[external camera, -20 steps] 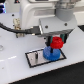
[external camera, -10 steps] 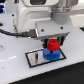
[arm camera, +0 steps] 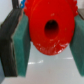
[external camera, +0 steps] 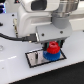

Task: Insert the blue gear onto the right peg, followed by the red gear

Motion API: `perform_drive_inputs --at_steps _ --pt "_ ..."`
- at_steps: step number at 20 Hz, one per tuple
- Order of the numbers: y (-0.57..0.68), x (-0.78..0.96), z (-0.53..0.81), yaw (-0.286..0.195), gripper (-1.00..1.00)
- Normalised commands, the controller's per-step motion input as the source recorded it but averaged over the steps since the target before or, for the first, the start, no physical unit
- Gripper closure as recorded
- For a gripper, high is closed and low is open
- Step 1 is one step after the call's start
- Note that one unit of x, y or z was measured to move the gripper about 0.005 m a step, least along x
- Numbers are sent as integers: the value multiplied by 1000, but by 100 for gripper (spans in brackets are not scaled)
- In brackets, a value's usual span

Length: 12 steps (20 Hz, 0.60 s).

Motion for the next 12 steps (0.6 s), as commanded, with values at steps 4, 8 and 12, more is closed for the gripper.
perform_drive_inputs --at_steps 4,8,12 --pt "82 0 -191 0 100" --pt "84 0 23 0 -100" --pt "133 -9 376 0 -100"
